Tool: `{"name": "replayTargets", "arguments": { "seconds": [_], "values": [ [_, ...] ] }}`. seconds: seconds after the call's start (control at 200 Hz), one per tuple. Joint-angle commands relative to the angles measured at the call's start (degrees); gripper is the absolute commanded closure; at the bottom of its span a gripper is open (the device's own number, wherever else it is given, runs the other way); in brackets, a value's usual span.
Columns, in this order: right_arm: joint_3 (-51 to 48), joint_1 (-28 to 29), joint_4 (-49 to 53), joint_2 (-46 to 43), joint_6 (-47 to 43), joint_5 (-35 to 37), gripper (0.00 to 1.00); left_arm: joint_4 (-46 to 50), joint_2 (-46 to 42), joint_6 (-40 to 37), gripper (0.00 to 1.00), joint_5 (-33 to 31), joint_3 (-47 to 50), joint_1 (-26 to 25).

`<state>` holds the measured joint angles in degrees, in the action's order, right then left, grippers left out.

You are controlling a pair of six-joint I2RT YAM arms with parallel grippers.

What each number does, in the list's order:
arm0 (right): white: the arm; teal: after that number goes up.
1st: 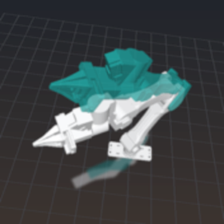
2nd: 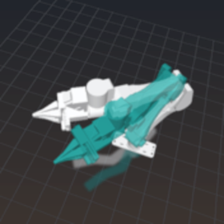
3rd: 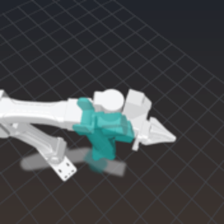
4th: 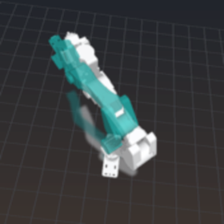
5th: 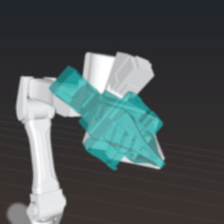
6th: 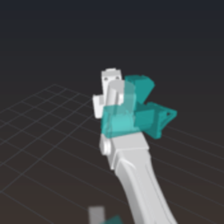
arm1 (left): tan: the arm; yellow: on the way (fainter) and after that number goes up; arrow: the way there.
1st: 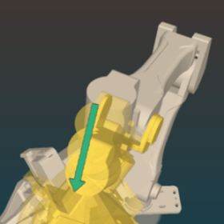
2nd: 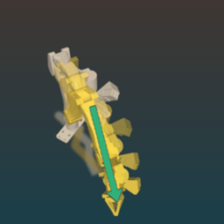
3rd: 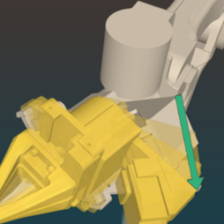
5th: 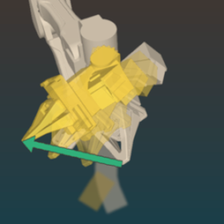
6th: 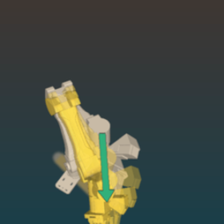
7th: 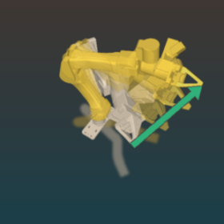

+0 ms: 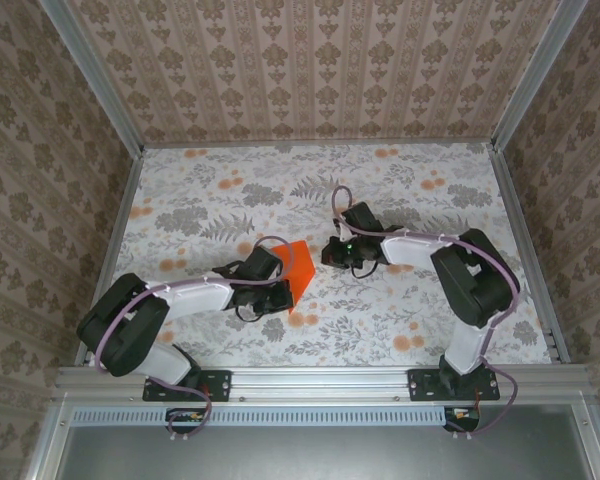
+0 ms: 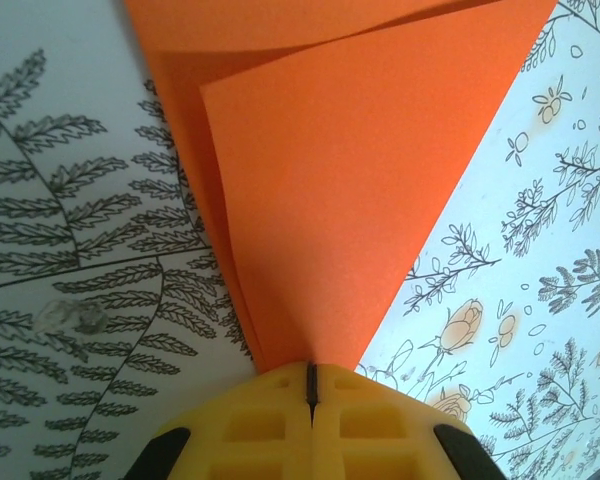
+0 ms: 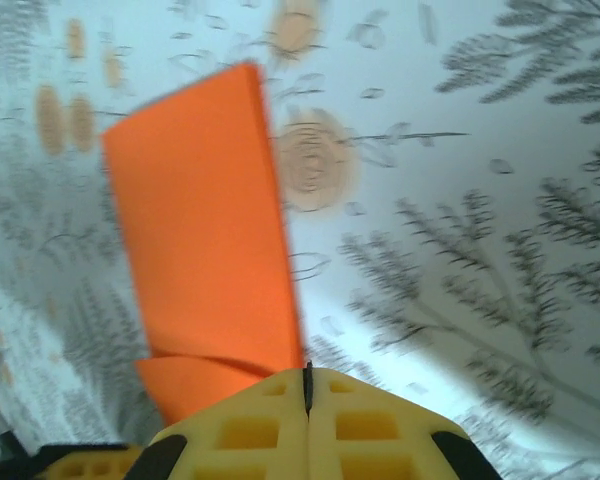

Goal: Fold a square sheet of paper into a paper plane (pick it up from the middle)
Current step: Third fold the triangle at the center of the table.

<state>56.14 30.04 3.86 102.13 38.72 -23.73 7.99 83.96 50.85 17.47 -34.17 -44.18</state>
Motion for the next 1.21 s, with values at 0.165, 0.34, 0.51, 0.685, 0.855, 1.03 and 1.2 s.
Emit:
{"name": "replayTargets", "arguments": {
  "seconds": [0.165,0.34,0.51,0.685,0.855,1.03,1.2],
  "values": [
    [1.69,9.23,-0.82,3.21,2.9,-1.0,0.95,10.05,2.64,-5.0,1.0,-2.75,-0.1,0.59],
    [4.23,10.83,-1.25,7.26,3.57,-2.2,0.97,10.11,2.75,-5.67,1.0,-2.56,0.59,1.09],
    [4.8,8.68,2.67,8.8,2.94,1.82,0.98,9.93,3.07,-6.2,1.0,-1.95,1.37,1.8],
    [4.18,2.79,7.2,8.37,3.47,7.31,0.98,9.54,3.17,-6.99,1.0,-1.44,1.67,2.28],
    [3.67,1.69,8.2,2.05,2.41,9.35,0.97,8.29,2.69,-10.43,1.0,0.27,0.36,2.42],
    [0.29,1.69,5.24,-4.32,3.95,5.92,0.85,9.12,0.52,-14.26,1.0,0.21,-4.43,2.42],
    [-4.12,1.69,-0.1,-6.6,6.79,0.89,0.6,8.82,-2.09,-13.36,0.73,-1.21,-8.39,2.43]
  ]
}}
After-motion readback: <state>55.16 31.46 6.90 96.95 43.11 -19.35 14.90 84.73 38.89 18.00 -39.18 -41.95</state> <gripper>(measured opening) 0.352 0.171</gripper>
